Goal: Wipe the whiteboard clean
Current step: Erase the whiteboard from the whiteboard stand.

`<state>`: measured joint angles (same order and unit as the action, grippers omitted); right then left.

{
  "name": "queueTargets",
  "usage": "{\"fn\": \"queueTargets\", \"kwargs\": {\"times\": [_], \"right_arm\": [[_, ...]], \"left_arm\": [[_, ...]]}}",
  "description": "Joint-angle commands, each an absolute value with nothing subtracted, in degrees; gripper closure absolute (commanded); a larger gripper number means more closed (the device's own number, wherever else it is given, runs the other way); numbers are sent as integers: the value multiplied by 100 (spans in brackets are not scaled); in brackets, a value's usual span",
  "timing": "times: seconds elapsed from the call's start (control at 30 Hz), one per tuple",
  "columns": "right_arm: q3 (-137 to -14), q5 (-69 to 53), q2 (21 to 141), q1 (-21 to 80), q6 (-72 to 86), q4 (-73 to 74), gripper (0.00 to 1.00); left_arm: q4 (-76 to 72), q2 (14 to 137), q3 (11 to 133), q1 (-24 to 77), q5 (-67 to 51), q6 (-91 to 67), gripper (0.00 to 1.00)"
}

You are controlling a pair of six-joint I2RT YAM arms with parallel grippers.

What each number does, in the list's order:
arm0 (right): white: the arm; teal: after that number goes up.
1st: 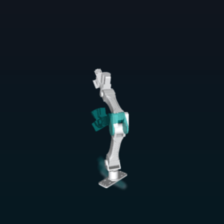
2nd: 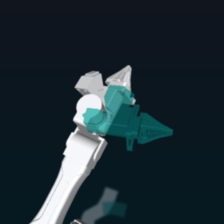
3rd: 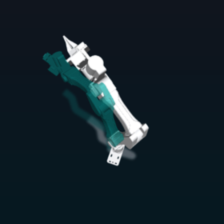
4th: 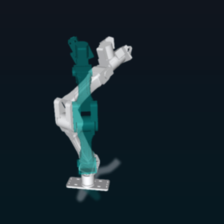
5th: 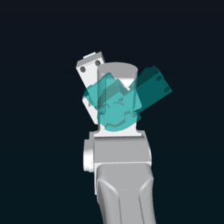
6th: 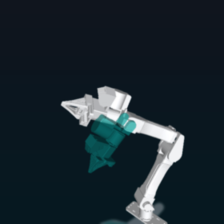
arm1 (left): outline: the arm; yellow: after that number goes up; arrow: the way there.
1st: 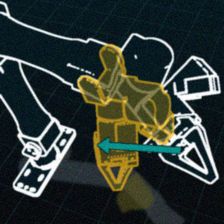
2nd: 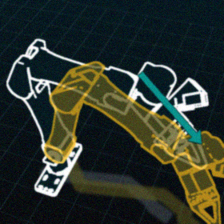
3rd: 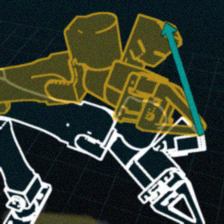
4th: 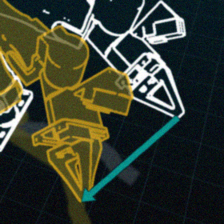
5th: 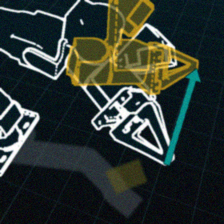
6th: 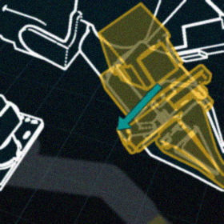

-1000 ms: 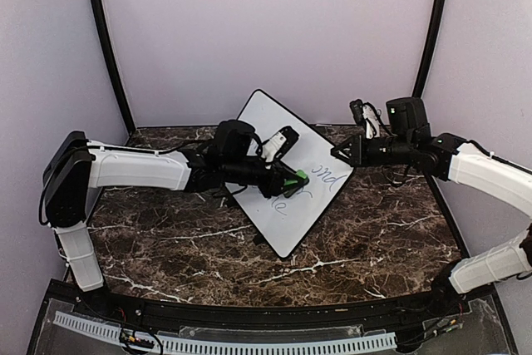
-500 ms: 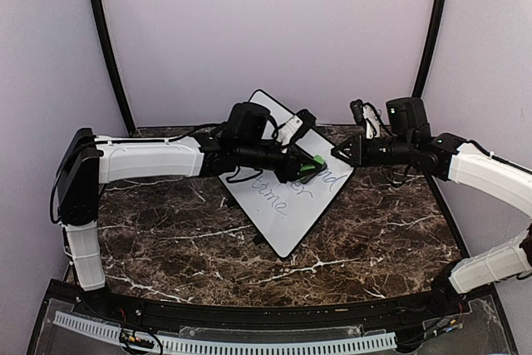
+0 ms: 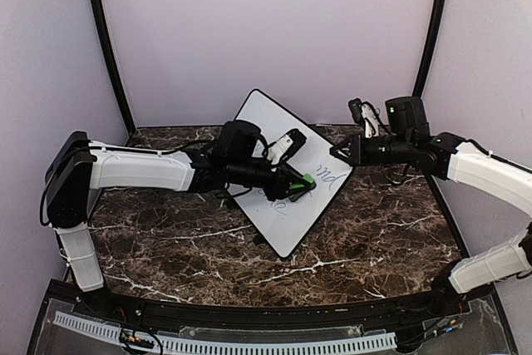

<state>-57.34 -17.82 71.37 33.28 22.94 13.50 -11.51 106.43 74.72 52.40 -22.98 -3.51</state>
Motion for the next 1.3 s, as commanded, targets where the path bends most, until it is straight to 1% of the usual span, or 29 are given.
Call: {"fn": "queueTargets", "kwargs": {"times": [0.0,0.2,0.33,0.47,0.63,0.7,0.8,0.97,1.13,1.27], "right_arm": [[-5694,-2924,7296,3936,1459,1549,100],[-5678,-2874,7219,3935,1459,1599,100],[-5665,-2868,7206,3938,1451,1617,100],[-5635,-2857,7199,3938,1441,1602,100],[-5582,-2890,7247,3938,1451,1506,100],[-5581,-2910,7279,3938,1448,1467,100],[-5591,-2940,7323,3938,1459,1427,100],[-5599,-2931,7294,3946,1482,1453,100],[-5559,-2884,7215,3946,1485,1494,100],[-5545,-2851,7168,3946,1486,1536,100]], "left_arm": [[-252,11219,7935,5273,-1813,-315,94],[33,11619,8996,5266,-1638,-216,93],[133,11704,9189,5272,-1621,-197,93],[53,11591,8754,5273,-1745,-273,94],[-369,11187,7623,5273,-1748,-480,94],[-438,11095,7352,5273,-1733,-515,94],[-476,11073,7257,5271,-1739,-538,94],[-375,11213,7800,5276,-1735,-482,94],[-42,11616,8887,5275,-1669,-307,94],[157,11768,9236,5277,-1643,-281,93]]}}
